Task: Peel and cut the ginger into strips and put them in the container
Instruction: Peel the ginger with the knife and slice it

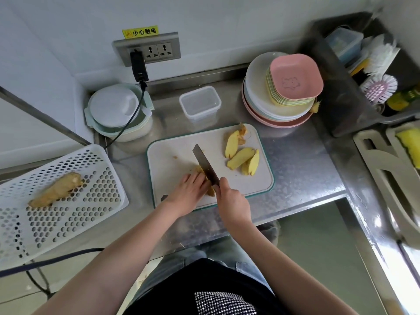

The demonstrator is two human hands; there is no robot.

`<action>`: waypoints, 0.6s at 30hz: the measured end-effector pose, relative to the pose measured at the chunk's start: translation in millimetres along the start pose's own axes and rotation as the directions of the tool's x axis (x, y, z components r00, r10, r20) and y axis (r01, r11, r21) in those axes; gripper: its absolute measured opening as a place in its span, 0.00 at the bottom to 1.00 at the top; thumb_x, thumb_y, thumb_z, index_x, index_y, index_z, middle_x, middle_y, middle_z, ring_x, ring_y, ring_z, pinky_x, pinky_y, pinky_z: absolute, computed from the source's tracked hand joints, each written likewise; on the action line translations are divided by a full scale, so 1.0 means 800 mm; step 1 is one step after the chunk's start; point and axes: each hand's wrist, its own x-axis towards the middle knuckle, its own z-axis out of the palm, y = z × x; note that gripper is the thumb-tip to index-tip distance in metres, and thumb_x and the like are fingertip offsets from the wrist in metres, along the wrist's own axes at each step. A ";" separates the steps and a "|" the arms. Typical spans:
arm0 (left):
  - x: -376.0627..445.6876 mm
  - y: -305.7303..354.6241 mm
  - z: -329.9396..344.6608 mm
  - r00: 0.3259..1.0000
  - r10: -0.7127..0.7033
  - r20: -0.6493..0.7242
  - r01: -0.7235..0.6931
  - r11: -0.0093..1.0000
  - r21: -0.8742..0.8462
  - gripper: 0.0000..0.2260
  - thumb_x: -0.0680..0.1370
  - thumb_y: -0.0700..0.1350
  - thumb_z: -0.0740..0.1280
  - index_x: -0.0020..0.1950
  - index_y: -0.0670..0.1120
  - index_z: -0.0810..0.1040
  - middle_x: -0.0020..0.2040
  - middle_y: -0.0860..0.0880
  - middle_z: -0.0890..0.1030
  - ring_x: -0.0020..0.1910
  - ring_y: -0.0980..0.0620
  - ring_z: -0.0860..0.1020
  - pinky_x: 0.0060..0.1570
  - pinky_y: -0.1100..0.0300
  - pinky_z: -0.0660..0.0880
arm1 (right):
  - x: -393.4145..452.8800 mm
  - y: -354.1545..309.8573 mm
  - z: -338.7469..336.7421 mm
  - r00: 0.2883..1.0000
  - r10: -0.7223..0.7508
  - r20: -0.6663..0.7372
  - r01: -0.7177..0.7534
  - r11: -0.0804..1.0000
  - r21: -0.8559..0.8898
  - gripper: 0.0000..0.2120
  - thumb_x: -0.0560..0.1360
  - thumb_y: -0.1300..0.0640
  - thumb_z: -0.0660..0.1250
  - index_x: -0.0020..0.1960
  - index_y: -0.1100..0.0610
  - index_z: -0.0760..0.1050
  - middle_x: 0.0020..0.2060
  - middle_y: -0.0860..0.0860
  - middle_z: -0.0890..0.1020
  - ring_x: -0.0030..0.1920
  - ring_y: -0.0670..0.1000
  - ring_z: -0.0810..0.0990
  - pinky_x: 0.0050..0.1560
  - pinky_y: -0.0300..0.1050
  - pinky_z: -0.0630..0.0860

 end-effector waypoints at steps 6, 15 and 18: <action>0.002 -0.004 0.006 0.999 0.043 -0.030 -0.042 0.999 0.028 0.33 0.55 0.42 0.77 0.57 0.47 0.67 0.49 0.47 0.71 0.48 0.46 0.68 0.44 0.56 0.69 | -0.002 -0.002 0.003 0.999 -0.019 0.051 0.028 0.984 -0.176 0.07 0.82 0.61 0.55 0.59 0.57 0.61 0.42 0.56 0.81 0.36 0.59 0.77 0.32 0.46 0.67; 0.005 -0.010 0.017 0.986 0.072 -0.149 -0.074 0.997 -0.006 0.28 0.60 0.40 0.73 0.57 0.47 0.67 0.51 0.47 0.66 0.49 0.47 0.67 0.49 0.56 0.64 | 0.000 -0.005 -0.002 0.995 -0.014 0.094 0.029 0.986 -0.167 0.11 0.79 0.67 0.56 0.59 0.58 0.60 0.42 0.57 0.80 0.35 0.58 0.72 0.34 0.48 0.68; 0.008 -0.013 0.018 0.986 0.065 -0.151 -0.072 0.996 -0.045 0.25 0.62 0.39 0.66 0.58 0.46 0.68 0.52 0.47 0.70 0.49 0.46 0.68 0.49 0.57 0.65 | 0.006 -0.004 0.004 0.997 -0.021 0.070 0.032 0.985 -0.169 0.09 0.80 0.65 0.56 0.57 0.57 0.60 0.41 0.56 0.80 0.34 0.57 0.71 0.33 0.47 0.67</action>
